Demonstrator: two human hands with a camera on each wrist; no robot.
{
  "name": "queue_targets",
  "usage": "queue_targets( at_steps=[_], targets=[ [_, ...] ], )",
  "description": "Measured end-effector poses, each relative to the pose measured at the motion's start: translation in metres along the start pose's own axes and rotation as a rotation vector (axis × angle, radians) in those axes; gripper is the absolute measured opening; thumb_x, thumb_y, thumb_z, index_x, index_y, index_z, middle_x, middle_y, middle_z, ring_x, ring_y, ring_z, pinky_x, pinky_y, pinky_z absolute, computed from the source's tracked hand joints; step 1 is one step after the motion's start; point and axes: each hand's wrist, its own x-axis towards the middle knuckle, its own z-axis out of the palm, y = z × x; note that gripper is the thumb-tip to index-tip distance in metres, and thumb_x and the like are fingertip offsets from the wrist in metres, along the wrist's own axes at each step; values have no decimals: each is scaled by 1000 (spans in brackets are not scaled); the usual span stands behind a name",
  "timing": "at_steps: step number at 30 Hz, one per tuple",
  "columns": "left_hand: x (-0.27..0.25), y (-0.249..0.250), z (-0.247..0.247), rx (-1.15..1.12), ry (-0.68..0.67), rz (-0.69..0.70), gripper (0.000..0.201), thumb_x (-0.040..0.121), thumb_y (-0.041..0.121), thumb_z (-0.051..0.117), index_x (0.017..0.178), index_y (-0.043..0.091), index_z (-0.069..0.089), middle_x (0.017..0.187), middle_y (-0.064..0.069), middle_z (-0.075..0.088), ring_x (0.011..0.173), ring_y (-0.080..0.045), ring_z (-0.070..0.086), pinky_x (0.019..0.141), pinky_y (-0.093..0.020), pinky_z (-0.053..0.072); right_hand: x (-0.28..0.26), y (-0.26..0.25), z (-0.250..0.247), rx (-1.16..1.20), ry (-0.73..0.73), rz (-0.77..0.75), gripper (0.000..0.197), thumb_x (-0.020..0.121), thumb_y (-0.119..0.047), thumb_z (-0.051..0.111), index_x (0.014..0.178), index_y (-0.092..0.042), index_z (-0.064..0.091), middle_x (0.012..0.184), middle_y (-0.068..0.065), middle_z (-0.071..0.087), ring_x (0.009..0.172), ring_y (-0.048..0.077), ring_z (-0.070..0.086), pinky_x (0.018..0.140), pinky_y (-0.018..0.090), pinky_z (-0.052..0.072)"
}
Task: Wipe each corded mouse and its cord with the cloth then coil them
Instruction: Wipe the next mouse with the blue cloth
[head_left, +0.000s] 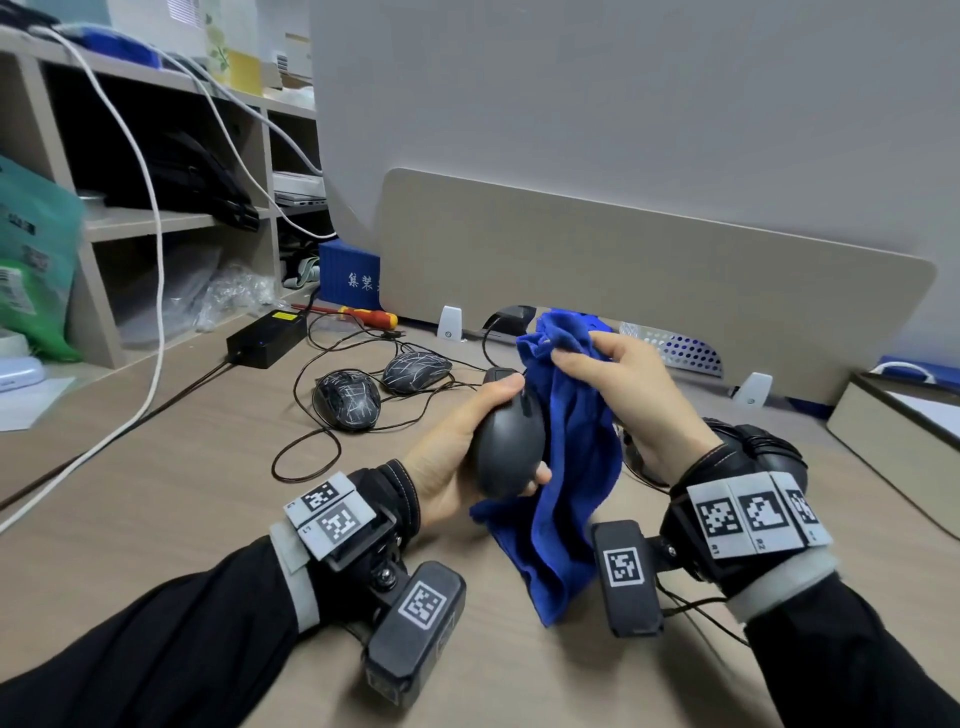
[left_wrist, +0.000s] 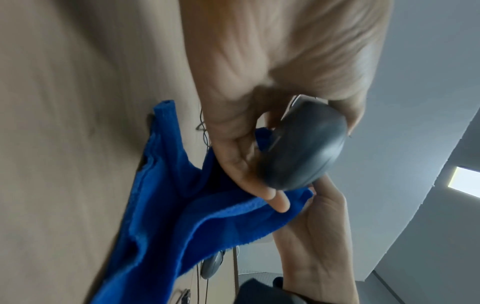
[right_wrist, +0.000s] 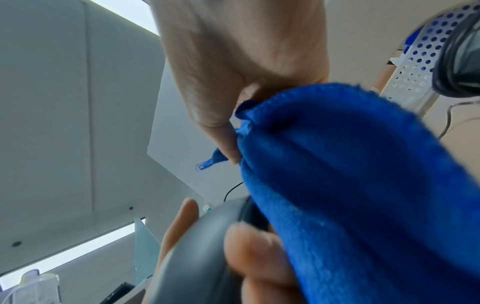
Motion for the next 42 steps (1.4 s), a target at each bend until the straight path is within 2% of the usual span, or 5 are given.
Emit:
queue_targets(
  at_steps=[15,20,23,38,42],
  targets=[
    [2,-3,-9,26,-78,113,66,72,67,70,110,14,65,90,-12,63,58,-23,53,63,-32,45,-8,-19,-11,39,-52,-49,14,89,0,65,96,-9,73,86,6,72,85,16,70,79,30,53],
    [6,-4,-9,195,-17,306,58,78,17,81,129,23,55,93,3,69,70,-14,62,64,-22,50,-7,-23,-13,103,-27,-22,16,93,-4,62,106,-1,71,97,12,74,91,21,72,85,35,54],
    [7,-6,-9,398,15,376,79,77,-7,75,142,29,46,124,12,68,116,-4,63,98,-21,49,-9,-22,-6,56,-111,23,19,98,-10,58,110,-4,71,107,13,75,104,24,71,92,37,53],
    [13,-5,-16,700,196,490,108,66,11,91,154,29,32,131,17,60,120,4,56,99,-13,44,-5,-23,-18,170,-275,66,43,85,-18,60,124,0,64,131,25,61,125,37,59,108,50,43],
    [14,-5,-19,746,185,480,110,61,21,94,152,29,35,129,15,62,117,1,59,98,-17,47,-4,-16,-9,94,-195,63,21,92,-3,62,111,1,69,109,19,72,99,26,69,89,37,54]
  ],
)
